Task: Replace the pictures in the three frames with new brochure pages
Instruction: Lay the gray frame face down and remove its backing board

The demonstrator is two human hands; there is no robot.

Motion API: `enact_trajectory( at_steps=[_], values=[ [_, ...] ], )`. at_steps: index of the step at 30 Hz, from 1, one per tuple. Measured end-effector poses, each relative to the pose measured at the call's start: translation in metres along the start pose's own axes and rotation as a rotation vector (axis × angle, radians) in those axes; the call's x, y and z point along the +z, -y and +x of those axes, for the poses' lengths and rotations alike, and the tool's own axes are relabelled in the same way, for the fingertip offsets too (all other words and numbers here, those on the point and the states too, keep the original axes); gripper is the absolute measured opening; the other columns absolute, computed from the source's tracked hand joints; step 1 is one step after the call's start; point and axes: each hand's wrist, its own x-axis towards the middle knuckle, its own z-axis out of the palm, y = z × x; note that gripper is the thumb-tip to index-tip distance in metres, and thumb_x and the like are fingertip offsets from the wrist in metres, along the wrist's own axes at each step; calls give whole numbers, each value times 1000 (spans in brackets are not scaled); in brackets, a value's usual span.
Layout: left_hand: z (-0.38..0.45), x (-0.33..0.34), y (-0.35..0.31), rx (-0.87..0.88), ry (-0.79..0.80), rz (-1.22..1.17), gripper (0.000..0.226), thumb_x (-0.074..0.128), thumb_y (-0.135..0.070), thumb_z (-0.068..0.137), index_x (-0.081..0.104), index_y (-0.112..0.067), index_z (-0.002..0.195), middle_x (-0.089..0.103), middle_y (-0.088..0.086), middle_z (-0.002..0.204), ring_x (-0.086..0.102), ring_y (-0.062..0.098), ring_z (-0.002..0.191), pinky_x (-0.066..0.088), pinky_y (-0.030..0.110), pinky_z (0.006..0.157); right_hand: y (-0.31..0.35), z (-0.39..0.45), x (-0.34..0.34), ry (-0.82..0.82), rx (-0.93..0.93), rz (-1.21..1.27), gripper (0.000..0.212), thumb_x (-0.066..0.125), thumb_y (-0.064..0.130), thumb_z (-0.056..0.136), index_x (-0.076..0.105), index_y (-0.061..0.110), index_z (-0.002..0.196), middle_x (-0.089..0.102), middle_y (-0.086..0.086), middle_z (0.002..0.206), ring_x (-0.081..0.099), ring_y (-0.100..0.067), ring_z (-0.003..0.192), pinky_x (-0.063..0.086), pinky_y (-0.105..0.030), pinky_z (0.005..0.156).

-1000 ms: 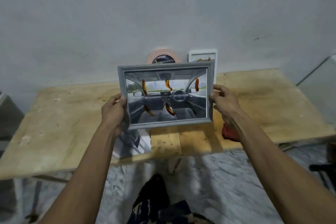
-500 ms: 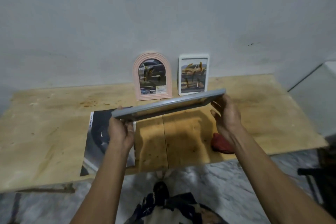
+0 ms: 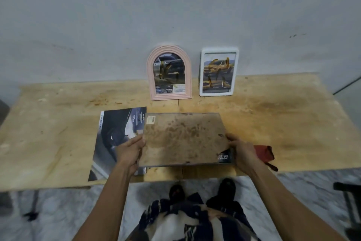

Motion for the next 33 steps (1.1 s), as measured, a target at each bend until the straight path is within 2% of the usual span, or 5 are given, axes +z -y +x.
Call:
enact_trajectory(
  at_steps=[5,16,21,27,33],
  values=[
    [12,2,17,24,-70,191,29,59,10,93,65,6,121,72,13,89,63,10,56,53,18,50,-21,13,4,-78,-88,-195,32,50,-13,88,66,2,111,68,-16,110,67,-29,91,57,-49,86],
    [21,19,57,44,-33,645,73,81,-20,80,50,-4,144,72,8,103,69,28,96,54,43,97,-40,17,-5,-50,-284,-649,42,53,36,99,51,23,139,62,2,125,63,-18,100,55,-41,90],
    [3,33,48,206,-20,1059,43,86,-35,74,64,-8,99,69,9,94,66,33,98,54,42,86,-49,14,-2,-20,-309,-793,44,56,15,97,48,15,140,58,-2,121,58,-14,95,46,-13,70],
    [16,39,52,374,139,1426,121,89,-47,66,19,-11,158,12,11,165,18,38,147,28,48,117,-53,9,21,-326,-382,-770,24,49,26,99,61,8,108,56,-11,107,56,-28,96,49,-38,84],
    [19,42,62,367,190,1587,124,83,-57,70,8,-18,160,-2,2,168,10,35,150,36,51,113,-41,10,34,-436,-131,-562,39,55,26,91,52,11,127,52,-11,124,55,-32,109,46,-40,94]
  ],
)
